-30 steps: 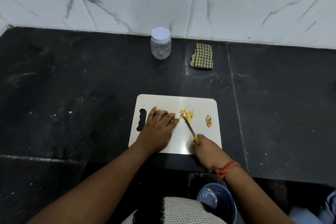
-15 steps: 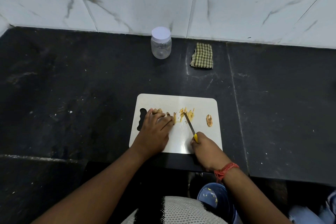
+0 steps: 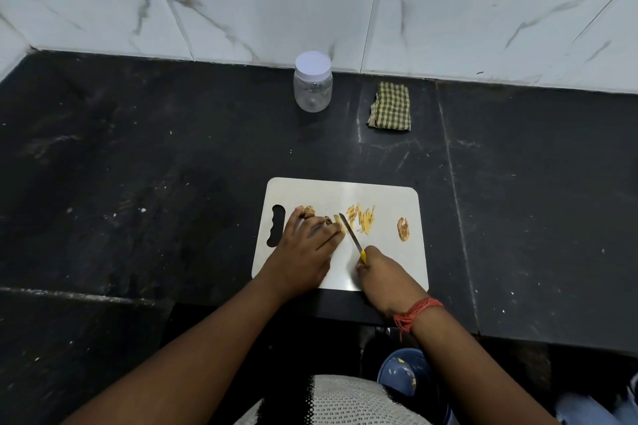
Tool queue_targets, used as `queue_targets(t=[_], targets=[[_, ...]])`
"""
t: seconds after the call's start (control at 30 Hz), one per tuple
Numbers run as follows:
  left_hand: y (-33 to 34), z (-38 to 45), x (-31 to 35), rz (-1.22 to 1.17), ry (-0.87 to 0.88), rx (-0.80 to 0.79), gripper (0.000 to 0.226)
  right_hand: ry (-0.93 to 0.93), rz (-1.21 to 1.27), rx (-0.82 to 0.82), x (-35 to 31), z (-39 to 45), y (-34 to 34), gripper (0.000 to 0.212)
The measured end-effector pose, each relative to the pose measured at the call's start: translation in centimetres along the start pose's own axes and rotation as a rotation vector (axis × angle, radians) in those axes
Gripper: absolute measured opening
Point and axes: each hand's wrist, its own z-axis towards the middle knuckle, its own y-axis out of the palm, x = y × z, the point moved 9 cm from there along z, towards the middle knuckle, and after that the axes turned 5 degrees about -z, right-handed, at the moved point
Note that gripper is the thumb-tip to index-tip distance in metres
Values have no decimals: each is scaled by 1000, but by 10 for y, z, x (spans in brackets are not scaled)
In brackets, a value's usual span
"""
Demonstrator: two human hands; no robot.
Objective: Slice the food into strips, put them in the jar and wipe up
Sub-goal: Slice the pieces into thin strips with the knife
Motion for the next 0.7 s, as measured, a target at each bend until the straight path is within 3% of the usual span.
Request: queue_targets(t=[0.7], targets=[[3, -2, -5, -67, -51, -31, 46, -48, -145, 13, -7, 7, -1, 11]])
